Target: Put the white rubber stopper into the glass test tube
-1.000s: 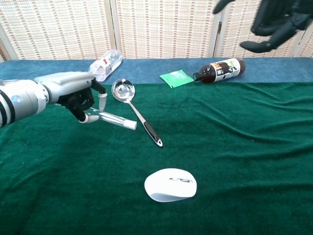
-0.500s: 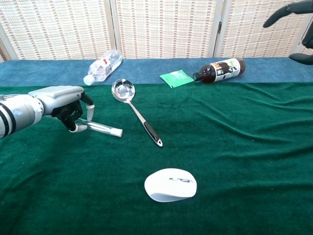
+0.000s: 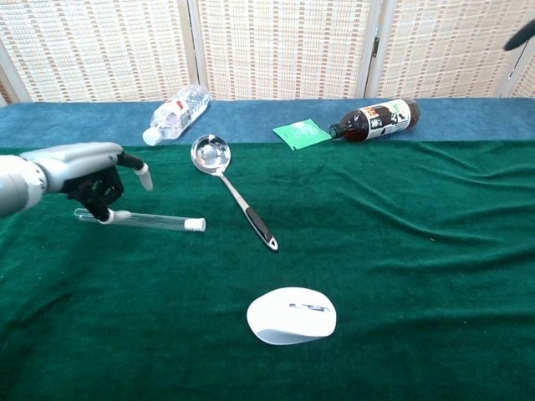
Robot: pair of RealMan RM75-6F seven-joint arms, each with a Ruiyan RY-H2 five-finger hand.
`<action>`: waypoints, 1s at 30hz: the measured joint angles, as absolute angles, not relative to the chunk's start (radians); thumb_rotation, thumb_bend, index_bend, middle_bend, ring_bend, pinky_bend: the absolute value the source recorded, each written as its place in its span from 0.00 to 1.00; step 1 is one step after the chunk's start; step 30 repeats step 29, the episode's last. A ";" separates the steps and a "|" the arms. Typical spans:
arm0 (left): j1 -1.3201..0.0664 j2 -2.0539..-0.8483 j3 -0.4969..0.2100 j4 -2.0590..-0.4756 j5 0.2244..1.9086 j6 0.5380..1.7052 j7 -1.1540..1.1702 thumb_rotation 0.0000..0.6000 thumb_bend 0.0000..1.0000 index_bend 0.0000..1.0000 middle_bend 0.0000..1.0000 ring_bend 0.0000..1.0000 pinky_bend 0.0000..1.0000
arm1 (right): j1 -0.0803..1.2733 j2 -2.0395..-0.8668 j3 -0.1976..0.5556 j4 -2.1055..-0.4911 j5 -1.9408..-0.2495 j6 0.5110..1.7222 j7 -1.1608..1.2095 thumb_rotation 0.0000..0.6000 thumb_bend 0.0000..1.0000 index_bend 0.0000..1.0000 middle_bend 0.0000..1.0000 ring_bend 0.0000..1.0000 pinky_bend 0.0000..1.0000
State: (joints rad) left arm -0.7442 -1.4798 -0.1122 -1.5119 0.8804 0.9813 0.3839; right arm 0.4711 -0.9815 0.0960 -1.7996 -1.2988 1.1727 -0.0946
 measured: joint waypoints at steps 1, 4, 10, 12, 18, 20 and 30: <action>-0.735 -1.468 -0.113 -1.522 0.890 0.997 0.377 1.00 0.52 0.30 0.74 0.69 0.83 | 0.460 -0.974 0.094 -1.799 -1.297 1.184 -0.097 0.98 0.46 0.15 0.83 1.00 0.99; -0.695 -1.433 -0.113 -1.560 0.934 1.070 0.349 1.00 0.52 0.30 0.65 0.61 0.73 | 0.420 -0.958 0.086 -1.795 -1.294 1.223 -0.092 0.98 0.46 0.15 0.62 0.81 0.86; -0.572 -1.327 -0.096 -1.630 1.048 1.258 0.287 1.00 0.51 0.26 0.35 0.29 0.33 | 0.322 -0.943 0.068 -1.761 -1.302 1.327 -0.044 0.99 0.46 0.07 0.20 0.25 0.27; -0.520 -1.288 -0.083 -1.651 1.089 1.320 0.269 1.00 0.49 0.24 0.28 0.23 0.25 | 0.292 -0.946 0.061 -1.740 -1.313 1.362 -0.023 0.98 0.46 0.02 0.09 0.12 0.13; -0.397 -1.191 -0.036 -1.722 1.186 1.430 0.208 1.00 0.44 0.17 0.15 0.11 0.11 | 0.201 -0.985 0.030 -1.657 -1.387 1.476 0.026 0.99 0.46 0.00 0.00 0.00 0.00; -0.361 -1.179 -0.018 -1.741 1.223 1.468 0.196 1.00 0.44 0.16 0.14 0.10 0.09 | 0.168 -1.011 0.018 -1.628 -1.413 1.514 0.039 0.98 0.46 0.00 0.00 0.00 0.00; -0.231 -1.182 0.062 -1.781 1.382 1.587 0.184 1.00 0.44 0.16 0.14 0.10 0.07 | 0.104 -1.073 -0.032 -1.533 -1.490 1.536 0.143 0.98 0.46 0.00 0.00 0.00 0.00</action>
